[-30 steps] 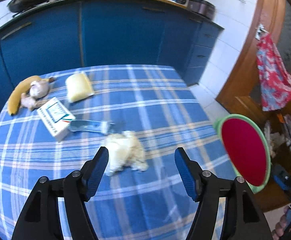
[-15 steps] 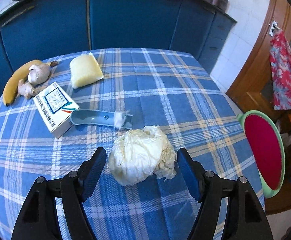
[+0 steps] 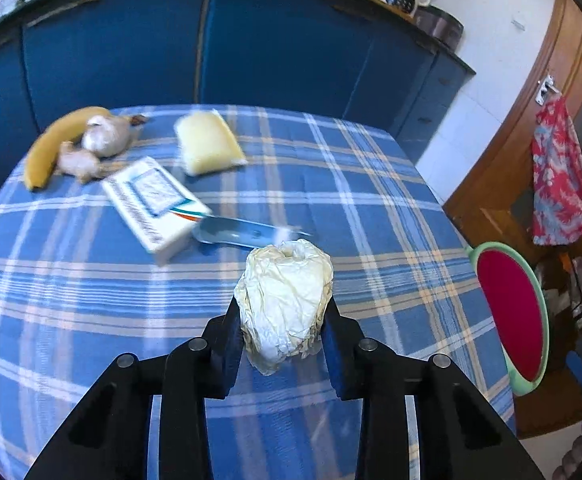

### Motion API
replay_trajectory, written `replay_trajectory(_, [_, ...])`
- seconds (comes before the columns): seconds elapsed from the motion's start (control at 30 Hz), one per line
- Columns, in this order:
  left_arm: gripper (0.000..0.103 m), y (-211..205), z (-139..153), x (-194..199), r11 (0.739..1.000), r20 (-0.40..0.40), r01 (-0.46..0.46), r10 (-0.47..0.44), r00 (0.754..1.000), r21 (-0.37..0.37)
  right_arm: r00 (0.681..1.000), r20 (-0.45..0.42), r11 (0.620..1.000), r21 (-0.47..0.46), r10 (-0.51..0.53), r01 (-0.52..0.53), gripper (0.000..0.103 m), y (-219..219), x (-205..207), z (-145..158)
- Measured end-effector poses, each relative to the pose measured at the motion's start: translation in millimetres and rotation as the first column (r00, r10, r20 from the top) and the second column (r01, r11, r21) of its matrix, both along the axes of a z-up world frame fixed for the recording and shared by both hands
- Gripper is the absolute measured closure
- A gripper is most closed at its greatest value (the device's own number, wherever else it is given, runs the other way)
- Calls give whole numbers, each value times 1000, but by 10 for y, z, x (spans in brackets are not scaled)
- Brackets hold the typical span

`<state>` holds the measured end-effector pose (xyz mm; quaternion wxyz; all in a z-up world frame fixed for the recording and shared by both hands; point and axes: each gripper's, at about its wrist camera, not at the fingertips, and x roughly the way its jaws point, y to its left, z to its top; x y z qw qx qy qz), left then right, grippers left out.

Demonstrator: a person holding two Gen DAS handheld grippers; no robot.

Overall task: Collect trash
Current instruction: 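Grasp the blue plastic scoop with the right tool while the left tool holds the crumpled bag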

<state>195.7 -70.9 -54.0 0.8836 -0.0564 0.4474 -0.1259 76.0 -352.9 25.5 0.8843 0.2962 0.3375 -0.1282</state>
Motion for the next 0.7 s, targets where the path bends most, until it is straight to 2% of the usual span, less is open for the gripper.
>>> replay_trajectory(0.33, [67,630,205,27,994,61,-106,104,993,27,990,24,990,-40,139,-138,28,574,396,222])
replay_trajectory(0.53, [67,960,202,113,982,95,-188,185,978,24,974,8,972,-68,228,-227,28,1025,740,295])
replay_trajectory(0.7, [67,1137,108,171,974,95,-225,224,970,3,952,-23,949,-82,305,-306,29,1417,1073,228])
